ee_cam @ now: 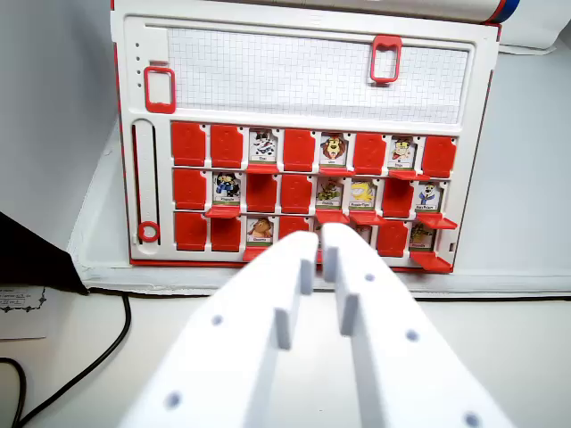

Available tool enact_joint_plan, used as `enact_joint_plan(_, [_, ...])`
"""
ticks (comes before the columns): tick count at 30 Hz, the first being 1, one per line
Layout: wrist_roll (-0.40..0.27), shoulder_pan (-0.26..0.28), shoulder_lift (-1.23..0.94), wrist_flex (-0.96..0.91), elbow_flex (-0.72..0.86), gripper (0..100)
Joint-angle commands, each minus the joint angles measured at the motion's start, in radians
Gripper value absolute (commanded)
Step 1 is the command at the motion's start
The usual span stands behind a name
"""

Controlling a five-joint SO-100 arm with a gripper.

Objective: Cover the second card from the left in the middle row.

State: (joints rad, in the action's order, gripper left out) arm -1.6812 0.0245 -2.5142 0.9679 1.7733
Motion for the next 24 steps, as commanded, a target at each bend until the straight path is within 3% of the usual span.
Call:
enact_joint_plan(1, [0.002,-0.041,0.005,0.109,-0.080,0])
enact_joint_plan(24, [-0.002,-0.049,0.003,0.115,-0.080,0])
